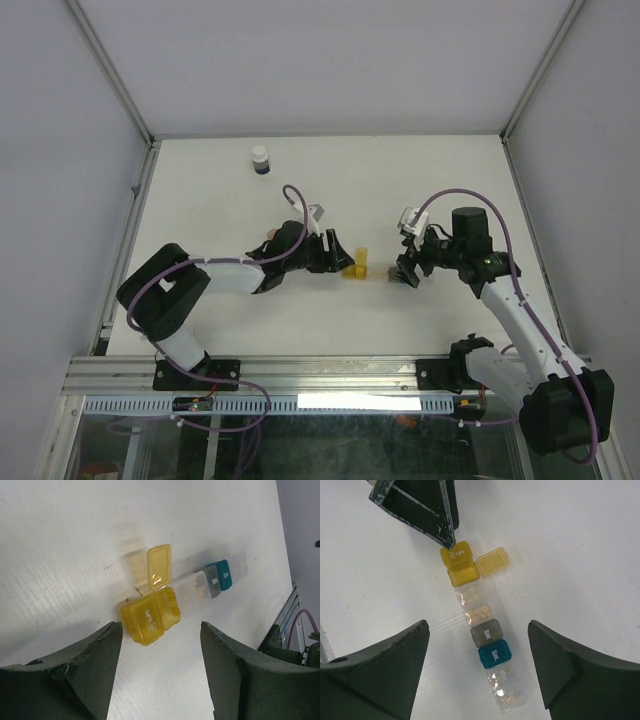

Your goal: Sort the pills into containers

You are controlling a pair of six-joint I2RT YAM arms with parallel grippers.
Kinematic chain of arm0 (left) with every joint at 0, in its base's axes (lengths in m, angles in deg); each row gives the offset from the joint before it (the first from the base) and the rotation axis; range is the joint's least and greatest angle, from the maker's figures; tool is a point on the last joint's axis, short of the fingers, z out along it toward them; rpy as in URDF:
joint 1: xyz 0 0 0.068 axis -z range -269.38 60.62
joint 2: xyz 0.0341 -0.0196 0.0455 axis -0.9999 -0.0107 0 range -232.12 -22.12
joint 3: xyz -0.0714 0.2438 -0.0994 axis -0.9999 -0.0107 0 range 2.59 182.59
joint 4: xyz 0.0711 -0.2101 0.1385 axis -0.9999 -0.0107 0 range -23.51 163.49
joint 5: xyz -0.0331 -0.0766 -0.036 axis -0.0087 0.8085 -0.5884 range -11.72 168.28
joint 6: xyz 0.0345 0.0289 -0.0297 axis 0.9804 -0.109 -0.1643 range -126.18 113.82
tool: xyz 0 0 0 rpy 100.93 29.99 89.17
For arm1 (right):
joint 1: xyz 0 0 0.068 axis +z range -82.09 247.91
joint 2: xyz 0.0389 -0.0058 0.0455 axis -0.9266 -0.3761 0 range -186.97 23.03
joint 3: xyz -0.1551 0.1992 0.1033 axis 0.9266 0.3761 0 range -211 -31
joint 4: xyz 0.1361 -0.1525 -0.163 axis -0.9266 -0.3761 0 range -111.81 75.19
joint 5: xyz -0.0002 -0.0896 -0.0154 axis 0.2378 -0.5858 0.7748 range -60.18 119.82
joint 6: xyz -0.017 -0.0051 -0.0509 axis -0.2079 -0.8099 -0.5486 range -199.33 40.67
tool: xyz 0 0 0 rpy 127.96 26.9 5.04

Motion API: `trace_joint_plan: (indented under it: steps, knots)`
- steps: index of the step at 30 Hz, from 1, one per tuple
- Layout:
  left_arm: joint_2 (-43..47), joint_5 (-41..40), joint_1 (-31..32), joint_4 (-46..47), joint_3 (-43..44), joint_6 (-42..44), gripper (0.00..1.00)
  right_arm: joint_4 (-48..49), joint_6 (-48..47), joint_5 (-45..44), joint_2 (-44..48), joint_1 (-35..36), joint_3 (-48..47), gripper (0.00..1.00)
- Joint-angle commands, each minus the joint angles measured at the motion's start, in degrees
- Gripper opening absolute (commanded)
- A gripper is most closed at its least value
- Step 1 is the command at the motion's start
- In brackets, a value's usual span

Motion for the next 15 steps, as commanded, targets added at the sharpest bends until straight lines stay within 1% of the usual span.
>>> trace_joint_plan:
  steps: [1,3,6,10,12,14,15]
  knots:
    - [8.42,-3.35,-0.41,-2.13,0.80,6.00,0.65,-0.05,-0.58,3.38,1.97,-0.66,-3.07,0.83]
    - [11.94,-3.87,-0.41,-2.74,0.48,9.43,0.65,-0.41,-0.59,4.39,2.38,-0.92,-3.23,0.83]
    - [18.19,-5.30,-0.72,-3.13,-0.54,15.85,0.71,-0.71,-0.67,5.92,3.20,-1.10,-3.51,0.83]
    - [26.52,-7.75,-1.79,-4.73,-1.62,21.84,0.79,-1.25,-0.91,8.31,4.00,-1.15,-4.24,0.84]
    - [30.25,-11.06,-1.91,-7.19,-1.38,24.66,0.87,-1.40,-0.92,10.16,4.23,-1.12,-5.19,0.84]
    - [34.01,-15.34,-2.09,-10.89,-0.30,26.57,0.98,-1.47,-1.00,13.20,3.97,-1.11,-6.47,0.84]
    - [35.36,-17.18,-2.16,-12.86,0.18,27.32,0.99,-1.59,-1.02,14.71,3.64,-1.00,-7.26,0.84]
